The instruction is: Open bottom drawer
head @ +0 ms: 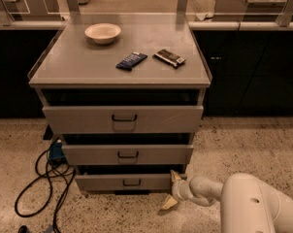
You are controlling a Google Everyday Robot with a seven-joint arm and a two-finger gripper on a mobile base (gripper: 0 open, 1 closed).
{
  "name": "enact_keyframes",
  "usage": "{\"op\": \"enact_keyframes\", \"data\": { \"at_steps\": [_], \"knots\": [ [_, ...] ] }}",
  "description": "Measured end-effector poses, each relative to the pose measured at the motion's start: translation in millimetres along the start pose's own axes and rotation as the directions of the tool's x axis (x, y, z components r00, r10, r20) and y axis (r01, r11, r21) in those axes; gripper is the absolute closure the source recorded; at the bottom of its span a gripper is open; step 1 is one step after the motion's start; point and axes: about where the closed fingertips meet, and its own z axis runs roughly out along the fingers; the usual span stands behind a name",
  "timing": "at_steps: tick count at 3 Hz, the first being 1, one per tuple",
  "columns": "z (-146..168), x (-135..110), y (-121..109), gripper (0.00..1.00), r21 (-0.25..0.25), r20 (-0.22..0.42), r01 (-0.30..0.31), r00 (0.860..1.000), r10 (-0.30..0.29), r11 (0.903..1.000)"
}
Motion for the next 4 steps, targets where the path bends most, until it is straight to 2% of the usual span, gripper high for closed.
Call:
{"op": "enact_keyframes", "data": {
  "at_steps": [1, 4],
  "knots": [
    [0.0, 0.0, 0.0, 0.19, 0.0, 0.0, 0.0, 1.0, 0.0, 1.0],
    [-0.1, -0.2, 0.0, 0.89, 0.0, 0.0, 0.0, 1.0, 0.0, 1.0]
  ]
}}
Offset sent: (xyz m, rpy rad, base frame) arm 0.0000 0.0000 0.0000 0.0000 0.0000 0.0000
